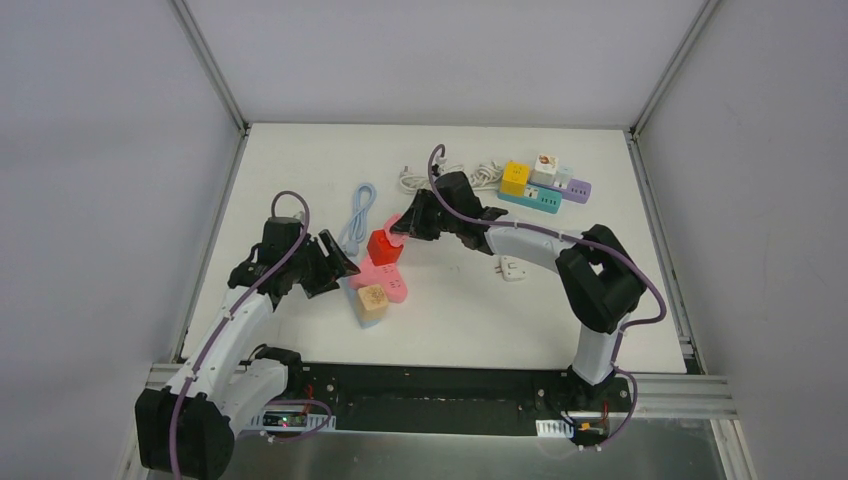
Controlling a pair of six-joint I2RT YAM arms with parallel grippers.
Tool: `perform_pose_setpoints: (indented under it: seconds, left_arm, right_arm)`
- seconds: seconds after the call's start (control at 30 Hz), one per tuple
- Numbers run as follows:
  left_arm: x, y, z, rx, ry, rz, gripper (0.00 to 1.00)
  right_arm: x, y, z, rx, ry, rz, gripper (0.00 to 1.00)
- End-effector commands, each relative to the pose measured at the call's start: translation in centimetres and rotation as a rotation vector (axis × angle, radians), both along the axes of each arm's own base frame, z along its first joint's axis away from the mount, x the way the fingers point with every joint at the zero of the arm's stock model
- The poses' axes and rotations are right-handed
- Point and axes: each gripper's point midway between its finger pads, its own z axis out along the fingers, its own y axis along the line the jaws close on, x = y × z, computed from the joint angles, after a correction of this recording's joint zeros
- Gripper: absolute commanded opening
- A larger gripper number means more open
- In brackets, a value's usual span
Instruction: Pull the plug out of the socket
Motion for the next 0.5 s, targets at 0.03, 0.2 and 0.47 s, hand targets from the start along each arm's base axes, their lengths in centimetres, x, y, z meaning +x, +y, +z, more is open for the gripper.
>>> perform_pose_setpoints:
  seconds: [0.03,0.2,0.47]
  left_arm:
    - [1.6,-1.4,2.2,-0.080,-0.047,-0.014,0.66]
    - [2.4,-3.0,2.6,-0.179,-0.045,-0.028,0.66]
    - [4.6,-4.3,2.1,-0.235,-0.033,-0.014,0.66]
  right_arm:
    - [-0.1,1.1,1.6,0.002,-0.055,0.002,0.04]
    - [-2.0,0.5,0.0,-0.100,-0.024,-0.067,0.00]
    - [-4.2,-0.1,-1.4,-0.184,0.012,-0.148,0.00]
